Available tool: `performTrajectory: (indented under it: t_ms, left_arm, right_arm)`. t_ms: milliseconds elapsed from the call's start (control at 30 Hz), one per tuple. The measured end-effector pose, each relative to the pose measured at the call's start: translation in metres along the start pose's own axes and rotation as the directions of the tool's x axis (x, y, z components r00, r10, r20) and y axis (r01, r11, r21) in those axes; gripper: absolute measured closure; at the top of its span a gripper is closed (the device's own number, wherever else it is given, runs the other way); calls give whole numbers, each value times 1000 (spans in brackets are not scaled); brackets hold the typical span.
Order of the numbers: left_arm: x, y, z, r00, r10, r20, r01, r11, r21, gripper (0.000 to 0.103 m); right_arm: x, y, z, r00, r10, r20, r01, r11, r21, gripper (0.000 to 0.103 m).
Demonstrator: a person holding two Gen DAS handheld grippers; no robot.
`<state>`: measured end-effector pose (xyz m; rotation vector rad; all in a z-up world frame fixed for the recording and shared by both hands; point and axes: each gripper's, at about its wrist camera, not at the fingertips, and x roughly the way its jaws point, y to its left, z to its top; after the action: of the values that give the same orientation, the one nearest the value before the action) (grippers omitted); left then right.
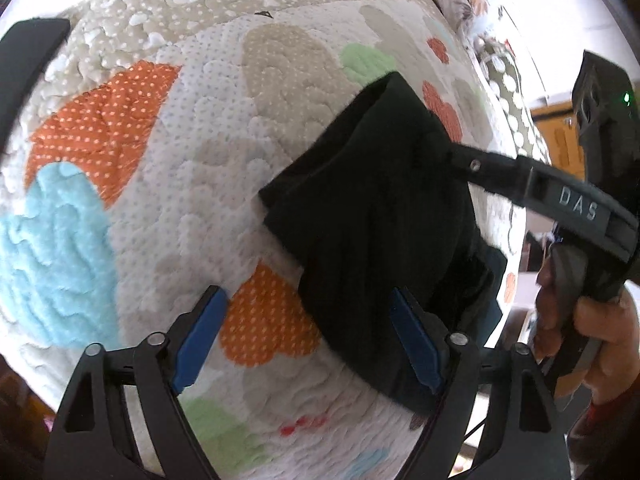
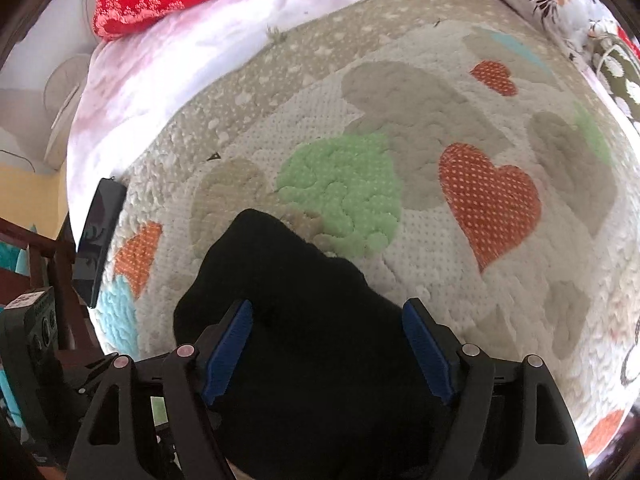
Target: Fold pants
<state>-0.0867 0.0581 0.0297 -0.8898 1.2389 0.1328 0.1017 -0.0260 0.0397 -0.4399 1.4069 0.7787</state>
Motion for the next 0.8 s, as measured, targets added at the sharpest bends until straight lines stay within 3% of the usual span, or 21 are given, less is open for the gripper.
performTrajectory:
  t_ms: [133, 200, 300, 467, 500, 533, 600, 633, 667, 733, 767, 800]
  left_arm:
    - [4, -2, 7, 999, -21, 35, 22, 999, -31, 9]
    - [6, -1, 10, 998, -40, 44, 43, 998, -56, 0]
    - [12, 1, 15, 998, -47, 42, 51, 994, -94, 0]
    - [17, -5, 18, 1000, -15, 21, 17, 997, -71, 0]
    - [17, -6, 17, 1000, -12, 20, 13, 998, -63, 0]
    - [18, -8, 17, 1000, -9, 19, 10, 998, -54, 0]
    - [18, -10, 16, 1000, -9, 23, 9, 1000, -30, 0]
    - [17, -11, 15, 999, -13, 30, 13, 1000, -20, 0]
    - [16, -13, 15, 999, -13, 45, 14, 1000, -9, 7]
    - [10, -16, 14, 998, -1, 64, 0, 1000, 17, 40]
    - [9, -17, 14, 998, -12, 54, 11, 999, 32, 67]
    - [8, -20, 15, 999, -15, 45, 13, 999, 44, 67]
  right_arm:
    - [12, -3, 5, 999, 28, -27, -28, 1000, 1, 21]
    - [17, -6, 8, 998, 53, -38, -52, 999, 12, 21]
    - [25, -9, 13, 995, 82, -54, -81, 996, 30, 20]
    - [31, -4, 22, 991, 108, -76, -106, 994, 28, 21]
    - [31, -1, 24, 990, 116, -81, -115, 993, 18, 25]
    - [32, 2, 25, 989, 122, -87, -121, 993, 11, 41]
    - [32, 7, 27, 988, 120, -95, -121, 993, -5, 48]
    - [30, 8, 27, 988, 125, -91, -127, 992, -11, 58]
    - [26, 9, 26, 987, 139, -84, -141, 990, -15, 64]
    - [15, 10, 24, 986, 156, -59, -158, 987, -23, 74]
    - [7, 10, 21, 987, 154, -43, -156, 987, -36, 75]
    - [-1, 10, 18, 987, 155, -27, -156, 987, -44, 78]
